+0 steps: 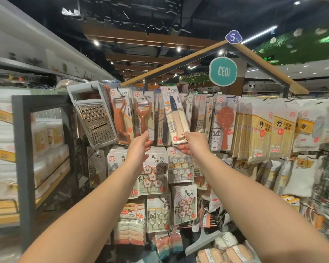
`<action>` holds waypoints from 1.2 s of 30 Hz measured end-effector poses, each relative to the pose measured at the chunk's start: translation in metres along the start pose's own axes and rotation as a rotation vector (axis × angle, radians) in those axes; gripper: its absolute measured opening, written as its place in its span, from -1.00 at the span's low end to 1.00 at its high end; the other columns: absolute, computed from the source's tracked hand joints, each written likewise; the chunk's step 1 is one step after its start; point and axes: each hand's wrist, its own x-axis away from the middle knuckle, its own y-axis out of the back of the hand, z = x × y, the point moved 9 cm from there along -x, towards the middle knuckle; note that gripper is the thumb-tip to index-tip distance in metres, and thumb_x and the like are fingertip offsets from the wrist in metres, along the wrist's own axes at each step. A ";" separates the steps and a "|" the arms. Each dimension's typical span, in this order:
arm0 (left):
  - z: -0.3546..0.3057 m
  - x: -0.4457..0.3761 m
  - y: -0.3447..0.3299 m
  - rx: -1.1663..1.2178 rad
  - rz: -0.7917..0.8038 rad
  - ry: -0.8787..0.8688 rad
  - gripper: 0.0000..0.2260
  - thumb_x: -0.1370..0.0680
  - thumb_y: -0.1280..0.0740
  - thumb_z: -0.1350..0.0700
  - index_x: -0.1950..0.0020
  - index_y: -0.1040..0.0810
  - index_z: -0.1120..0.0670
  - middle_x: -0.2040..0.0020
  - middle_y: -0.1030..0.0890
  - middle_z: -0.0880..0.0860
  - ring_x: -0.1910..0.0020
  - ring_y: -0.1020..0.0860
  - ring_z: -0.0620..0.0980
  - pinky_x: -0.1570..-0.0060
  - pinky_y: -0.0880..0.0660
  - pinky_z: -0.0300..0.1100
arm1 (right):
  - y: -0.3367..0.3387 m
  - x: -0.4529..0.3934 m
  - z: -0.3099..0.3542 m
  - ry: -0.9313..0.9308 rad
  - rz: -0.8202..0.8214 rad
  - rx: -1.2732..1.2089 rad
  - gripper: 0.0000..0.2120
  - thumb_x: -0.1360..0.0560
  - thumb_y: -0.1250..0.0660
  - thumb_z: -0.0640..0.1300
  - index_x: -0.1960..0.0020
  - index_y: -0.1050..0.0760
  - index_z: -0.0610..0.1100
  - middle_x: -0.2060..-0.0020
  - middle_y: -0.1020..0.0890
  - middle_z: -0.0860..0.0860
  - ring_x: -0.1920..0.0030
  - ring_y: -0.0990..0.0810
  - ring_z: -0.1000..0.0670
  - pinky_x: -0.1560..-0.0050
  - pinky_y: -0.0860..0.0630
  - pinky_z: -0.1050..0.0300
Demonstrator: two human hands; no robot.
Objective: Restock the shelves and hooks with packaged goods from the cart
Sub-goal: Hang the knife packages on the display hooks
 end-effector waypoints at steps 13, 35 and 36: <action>0.003 0.006 -0.004 -0.030 0.031 0.014 -0.58 -0.64 -0.21 -0.09 -0.40 -0.44 0.14 -0.29 -0.54 0.10 -0.28 -0.47 0.05 -0.35 -0.33 0.06 | 0.009 0.006 -0.015 0.044 -0.062 -0.063 -0.76 -0.60 -0.14 -0.27 0.18 -0.51 -0.19 0.39 -0.62 -0.12 0.51 -0.57 0.03 0.48 -0.49 0.20; 0.004 0.009 -0.013 -0.088 0.084 0.021 -0.64 -0.65 -0.20 -0.06 -0.30 -0.47 0.15 -0.21 -0.56 0.06 -0.23 -0.49 0.04 -0.29 -0.34 0.01 | -0.018 -0.016 -0.040 -0.152 0.210 -0.046 -0.55 -0.65 -0.16 0.08 -0.37 -0.38 -0.22 -0.16 -0.61 -0.20 -0.02 -0.67 -0.14 0.12 -0.67 0.04; 0.008 0.010 -0.020 -0.106 0.107 0.017 -0.71 -0.65 -0.19 -0.06 -0.22 -0.49 0.12 -0.14 -0.56 0.04 -0.16 -0.50 0.01 -0.26 -0.35 0.00 | -0.015 -0.015 -0.051 -0.170 0.234 -0.052 -0.49 -0.64 -0.15 0.12 -0.44 -0.32 -0.20 -0.23 -0.57 -0.19 -0.10 -0.64 -0.17 0.02 -0.64 0.00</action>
